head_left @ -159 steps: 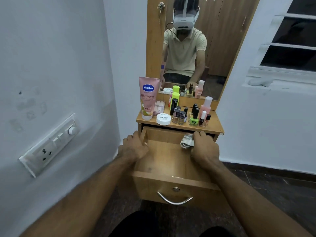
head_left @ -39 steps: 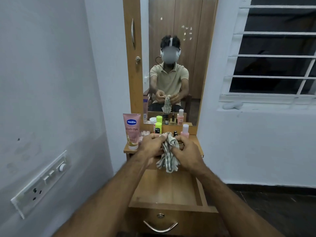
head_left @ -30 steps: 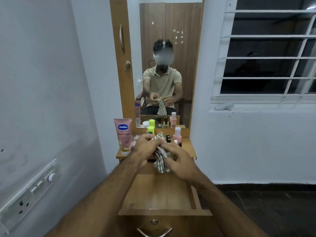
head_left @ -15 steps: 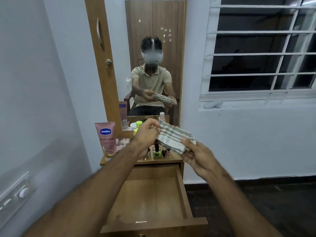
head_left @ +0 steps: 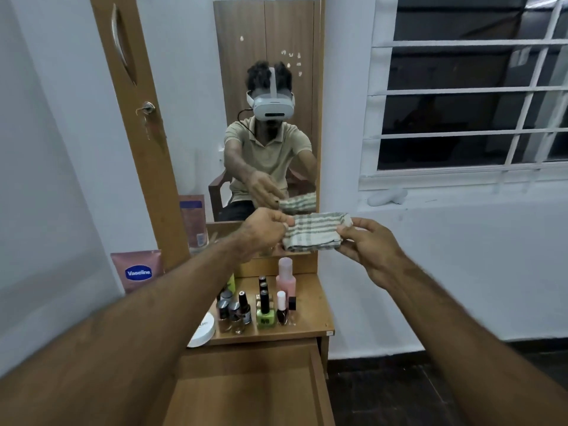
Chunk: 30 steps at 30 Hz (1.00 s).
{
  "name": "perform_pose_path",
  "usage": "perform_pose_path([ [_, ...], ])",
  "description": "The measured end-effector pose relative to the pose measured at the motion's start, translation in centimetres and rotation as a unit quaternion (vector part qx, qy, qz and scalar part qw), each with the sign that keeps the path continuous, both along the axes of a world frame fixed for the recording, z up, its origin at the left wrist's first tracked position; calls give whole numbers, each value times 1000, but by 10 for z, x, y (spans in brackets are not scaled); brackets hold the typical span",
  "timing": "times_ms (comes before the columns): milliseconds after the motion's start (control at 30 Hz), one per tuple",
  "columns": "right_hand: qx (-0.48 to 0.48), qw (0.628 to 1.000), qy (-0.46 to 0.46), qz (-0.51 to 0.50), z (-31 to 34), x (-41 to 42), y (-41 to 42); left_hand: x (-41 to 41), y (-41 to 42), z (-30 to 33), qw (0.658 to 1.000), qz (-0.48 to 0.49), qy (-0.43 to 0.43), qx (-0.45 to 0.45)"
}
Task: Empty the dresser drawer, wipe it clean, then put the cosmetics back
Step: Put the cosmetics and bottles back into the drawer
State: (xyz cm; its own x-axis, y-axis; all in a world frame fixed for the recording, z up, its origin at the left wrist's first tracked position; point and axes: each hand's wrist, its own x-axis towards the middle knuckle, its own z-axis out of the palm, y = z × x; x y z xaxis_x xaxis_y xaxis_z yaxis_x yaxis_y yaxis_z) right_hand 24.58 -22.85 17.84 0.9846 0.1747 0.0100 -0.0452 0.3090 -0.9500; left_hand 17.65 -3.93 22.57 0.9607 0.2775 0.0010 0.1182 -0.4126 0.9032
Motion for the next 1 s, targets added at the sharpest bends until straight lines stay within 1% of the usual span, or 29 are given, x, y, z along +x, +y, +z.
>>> perform_pose_path([
  [100,-19,999,29,-5,-27,16,17,24,12,-21,999,12,52,9],
  [233,-37,998,49,4,-55,29,29,42,25,-39,995,28,84,38],
  [333,-44,997,57,7,-69,38,32,49,35,-44,995,31,92,25],
  [433,-33,997,67,19,-77,42,33,47,33,-46,994,16,107,0],
  [500,-27,996,77,26,-85,42,36,45,27,-51,995,6,103,-7],
  [633,-13,996,86,16,-96,40,38,41,24,-62,994,-14,95,41],
  [767,-9,996,86,-3,-95,37,36,35,22,-65,992,-44,106,53],
  [833,-8,995,90,-31,-96,36,41,32,19,-64,987,-73,130,58],
  [867,-23,994,89,-58,-99,34,46,30,17,-65,981,-96,150,82],
  [933,-77,985,79,-131,-110,29,61,28,10,-67,960,-147,180,159],
  [1000,-102,975,76,-182,-119,19,73,29,3,-72,938,-164,191,239],
])
